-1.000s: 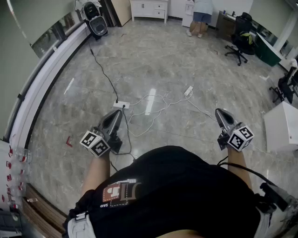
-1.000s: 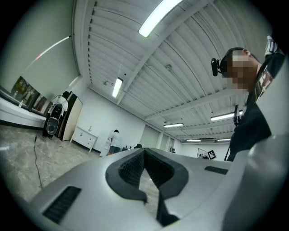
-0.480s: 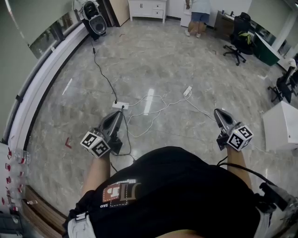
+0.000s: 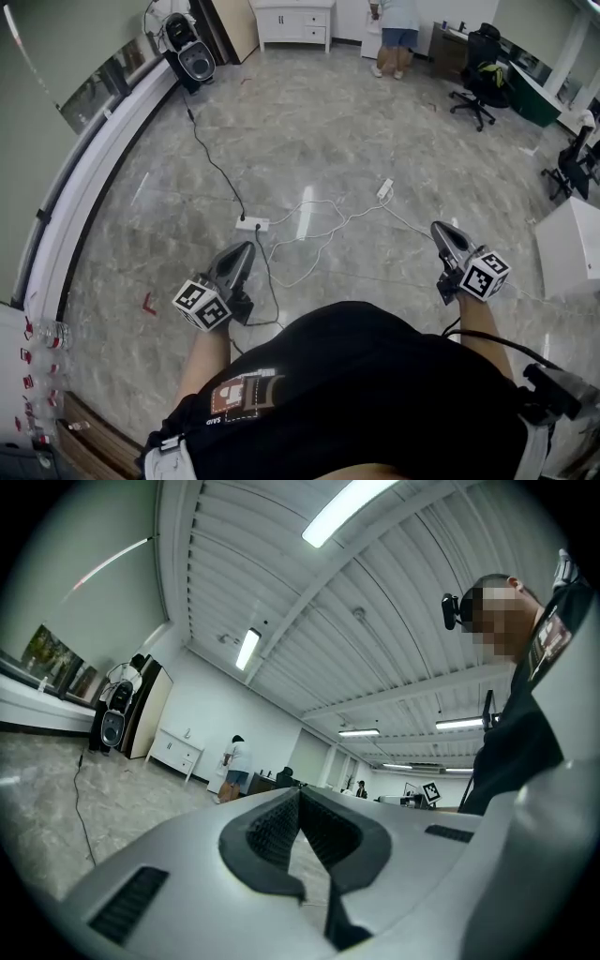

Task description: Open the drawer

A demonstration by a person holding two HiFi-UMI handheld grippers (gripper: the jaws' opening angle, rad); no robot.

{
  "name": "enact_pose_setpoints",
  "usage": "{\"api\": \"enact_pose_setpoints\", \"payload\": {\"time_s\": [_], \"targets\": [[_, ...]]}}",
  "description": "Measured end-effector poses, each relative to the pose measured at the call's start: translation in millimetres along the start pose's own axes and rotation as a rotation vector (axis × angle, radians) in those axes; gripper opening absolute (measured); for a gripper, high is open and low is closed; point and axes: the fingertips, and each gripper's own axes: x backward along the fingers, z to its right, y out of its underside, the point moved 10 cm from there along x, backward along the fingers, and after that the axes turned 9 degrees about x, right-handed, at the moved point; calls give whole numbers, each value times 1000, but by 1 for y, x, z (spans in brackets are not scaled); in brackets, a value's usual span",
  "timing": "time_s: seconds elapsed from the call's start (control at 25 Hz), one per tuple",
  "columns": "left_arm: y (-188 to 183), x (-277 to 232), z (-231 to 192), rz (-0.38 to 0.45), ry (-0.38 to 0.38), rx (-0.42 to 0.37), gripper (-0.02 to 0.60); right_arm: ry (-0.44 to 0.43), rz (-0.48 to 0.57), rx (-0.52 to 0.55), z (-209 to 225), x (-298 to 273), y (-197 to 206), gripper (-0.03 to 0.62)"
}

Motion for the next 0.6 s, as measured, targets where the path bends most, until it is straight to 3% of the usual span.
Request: {"api": "enact_pose_setpoints", "payload": {"time_s": [0.36, 0.6], "targets": [[1, 16, -40, -29, 3, 36, -12, 2, -28, 9, -26, -34, 9, -3], [7, -10, -44, -38, 2, 50, -12, 14, -27, -18, 5, -39, 11, -3]]}}
